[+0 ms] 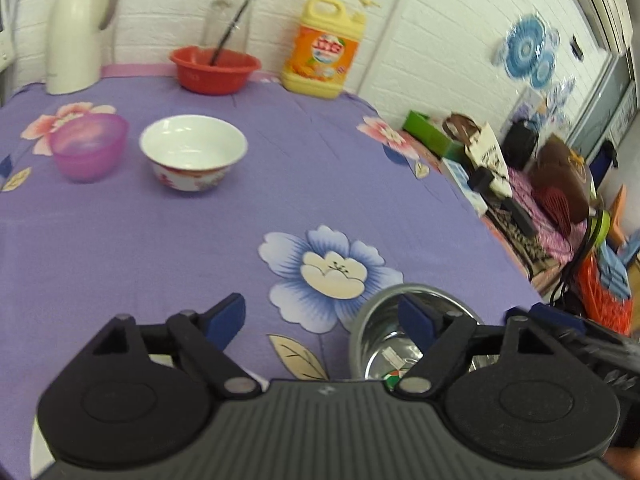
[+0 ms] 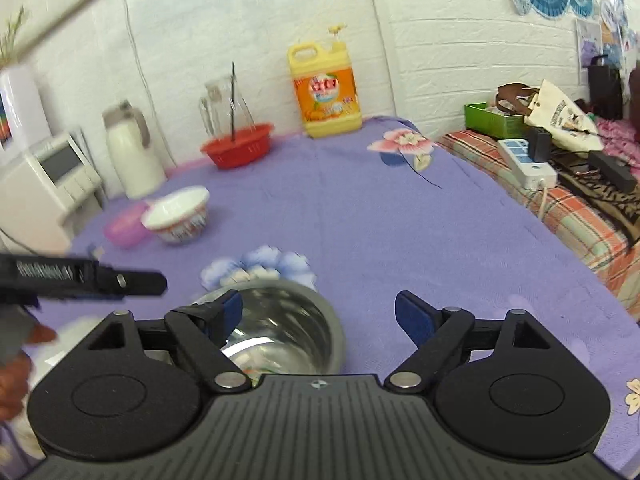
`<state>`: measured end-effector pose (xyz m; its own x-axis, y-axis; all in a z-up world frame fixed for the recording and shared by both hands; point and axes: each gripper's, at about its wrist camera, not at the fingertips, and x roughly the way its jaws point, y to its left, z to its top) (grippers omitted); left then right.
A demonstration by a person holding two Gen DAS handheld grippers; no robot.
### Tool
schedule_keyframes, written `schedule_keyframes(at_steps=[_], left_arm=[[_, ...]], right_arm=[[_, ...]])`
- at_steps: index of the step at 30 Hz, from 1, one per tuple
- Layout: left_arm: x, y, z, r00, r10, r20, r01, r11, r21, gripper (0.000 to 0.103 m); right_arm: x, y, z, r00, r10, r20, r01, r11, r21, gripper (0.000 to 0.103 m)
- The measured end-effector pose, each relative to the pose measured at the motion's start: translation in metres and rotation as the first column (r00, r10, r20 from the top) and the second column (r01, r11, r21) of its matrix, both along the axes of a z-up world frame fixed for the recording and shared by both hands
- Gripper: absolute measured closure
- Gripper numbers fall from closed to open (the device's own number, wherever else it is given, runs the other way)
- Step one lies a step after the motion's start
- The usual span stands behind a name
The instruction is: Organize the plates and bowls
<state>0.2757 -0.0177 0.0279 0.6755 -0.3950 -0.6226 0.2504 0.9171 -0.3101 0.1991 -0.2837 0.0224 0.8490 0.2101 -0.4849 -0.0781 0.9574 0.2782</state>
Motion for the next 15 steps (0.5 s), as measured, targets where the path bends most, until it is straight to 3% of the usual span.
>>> schedule_keyframes(at_steps=[2,6,15], left_arm=[[-0.006,0.009,0.001,1.0,0.023,0.011,-0.023,1.0,0.004,0.022],[-0.011,0.022,-0.001,0.998,0.054,0.01,-0.054,0.999,-0.003,0.022],[-0.013,0.058,-0.012,0.995,0.102,-0.012,-0.101,0.995,0.019,0.022]], right_arm=[[-0.002,0.003,0.014,0.999,0.037,0.032,-0.039,0.998,0.043,0.0],[-0.005,0.025,0.026,0.993,0.095,0.073,-0.095,0.995,0.002,0.0],[0.016,0.065,0.014,0.979,0.204,-0.003,-0.204,0.978,-0.033,0.0]])
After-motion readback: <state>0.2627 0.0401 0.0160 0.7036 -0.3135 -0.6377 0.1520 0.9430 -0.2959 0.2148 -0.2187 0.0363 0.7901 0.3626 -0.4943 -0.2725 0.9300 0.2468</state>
